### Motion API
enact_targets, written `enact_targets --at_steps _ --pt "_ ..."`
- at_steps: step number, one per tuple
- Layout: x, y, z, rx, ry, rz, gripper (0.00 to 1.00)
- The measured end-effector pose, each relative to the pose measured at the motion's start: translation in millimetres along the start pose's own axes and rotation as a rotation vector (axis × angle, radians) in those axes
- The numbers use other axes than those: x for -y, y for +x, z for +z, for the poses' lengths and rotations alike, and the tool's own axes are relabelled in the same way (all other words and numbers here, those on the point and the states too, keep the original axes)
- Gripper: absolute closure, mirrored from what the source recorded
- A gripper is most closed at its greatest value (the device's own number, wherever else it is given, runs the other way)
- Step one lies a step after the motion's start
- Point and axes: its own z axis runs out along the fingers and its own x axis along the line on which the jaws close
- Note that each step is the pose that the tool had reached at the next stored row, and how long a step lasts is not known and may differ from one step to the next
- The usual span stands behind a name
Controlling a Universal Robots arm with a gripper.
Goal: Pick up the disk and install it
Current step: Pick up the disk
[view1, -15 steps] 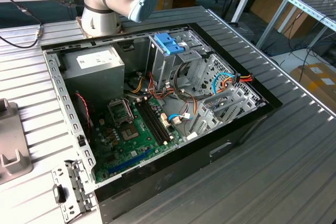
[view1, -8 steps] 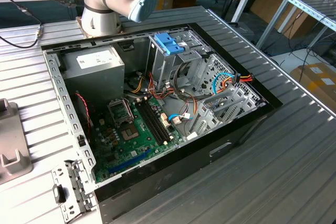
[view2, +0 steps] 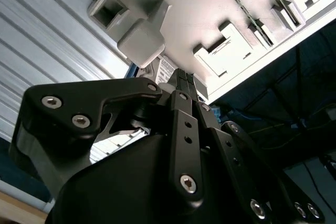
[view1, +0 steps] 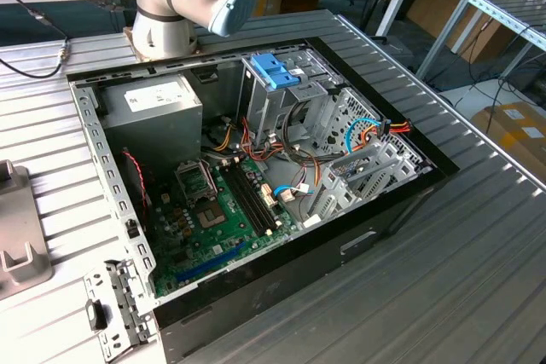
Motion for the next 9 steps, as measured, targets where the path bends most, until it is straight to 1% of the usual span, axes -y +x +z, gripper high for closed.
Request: enact_targets --at_steps 7,9 --pt "0.0 0.0 0.0 -0.0014 -0.0009 -0.036 0.9" --pt "0.0 0.0 0.0 -0.002 -0.0013 -0.052 0.9"
